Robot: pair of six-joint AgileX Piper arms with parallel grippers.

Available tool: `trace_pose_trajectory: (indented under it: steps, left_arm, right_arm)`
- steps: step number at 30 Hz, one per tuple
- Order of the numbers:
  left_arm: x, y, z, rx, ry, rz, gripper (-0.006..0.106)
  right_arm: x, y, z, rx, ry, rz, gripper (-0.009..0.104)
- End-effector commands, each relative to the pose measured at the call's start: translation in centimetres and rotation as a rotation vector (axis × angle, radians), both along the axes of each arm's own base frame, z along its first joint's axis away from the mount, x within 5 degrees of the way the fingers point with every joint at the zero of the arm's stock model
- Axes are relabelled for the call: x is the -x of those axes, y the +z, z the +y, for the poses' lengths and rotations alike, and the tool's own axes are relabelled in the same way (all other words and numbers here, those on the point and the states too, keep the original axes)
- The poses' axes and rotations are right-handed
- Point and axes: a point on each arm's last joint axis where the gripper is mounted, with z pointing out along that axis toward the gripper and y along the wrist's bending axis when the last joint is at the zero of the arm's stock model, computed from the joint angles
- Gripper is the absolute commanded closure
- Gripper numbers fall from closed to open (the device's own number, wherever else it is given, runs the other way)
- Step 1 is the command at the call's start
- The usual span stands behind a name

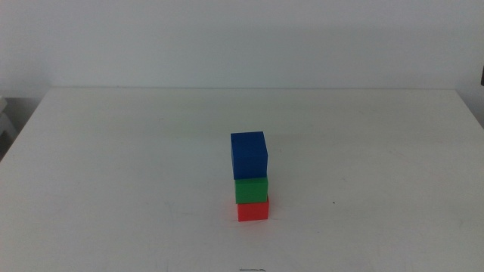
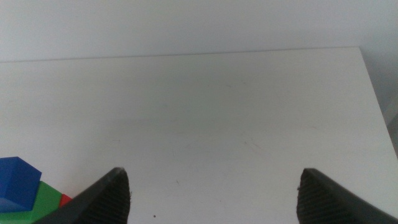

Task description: Stack red cubes first, then green, then blue cubes in a specific spot.

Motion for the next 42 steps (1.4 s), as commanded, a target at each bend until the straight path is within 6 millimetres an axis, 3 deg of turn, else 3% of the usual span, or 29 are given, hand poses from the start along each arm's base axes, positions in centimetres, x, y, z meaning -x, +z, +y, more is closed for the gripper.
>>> trace_pose_trajectory:
  steps: [1, 5, 8, 13, 16, 24, 27, 36, 42]
  left_arm:
    - [0.2, 1.5, 0.0, 0.024, -0.006, -0.1, 0.011]
    - [0.8, 1.6, 0.0, 0.04, -0.011, -0.125, 0.011]
    - [1.3, 0.3, -0.1, 0.073, -0.028, -0.186, 0.011]
    - [2.9, -4.0, -0.1, 0.103, -0.043, -0.253, 0.011]
    - [3.8, -7.5, 0.1, 0.099, -0.042, -0.235, 0.011]
    - [5.6, -14.5, 0.4, 0.092, -0.021, -0.199, 0.011]
    - [5.9, -16.5, 0.8, 0.086, 0.039, -0.199, 0.011]
    - [5.4, -20.9, 1.1, 0.078, 0.106, -0.154, 0.011]
    - [5.4, -21.1, 1.1, 0.078, 0.108, -0.14, 0.011]
  right_arm:
    - [0.6, 1.8, -0.3, 0.01, -0.004, -0.12, 0.018]
    - [2.5, 3.1, -0.9, 0.057, -0.018, -0.23, 0.018]
    - [3.7, 3.2, -1.3, 0.089, -0.021, -0.384, 0.018]
    - [6.6, 0.6, -1.3, 0.065, 0.007, -0.665, 0.018]
    - [9.0, -2.1, -1.5, 0.045, 0.019, -0.78, 0.018]
    - [11.7, -13.5, -2.2, 0.058, -0.02, -0.634, 0.018]
    - [12.3, -15.9, -2.6, 0.054, -0.087, -0.628, 0.019]
    - [12.9, -19.1, -3.1, 0.012, -0.198, -0.649, 0.019]
    - [12.9, -19.1, -3.1, 0.023, -0.195, -0.654, 0.019]
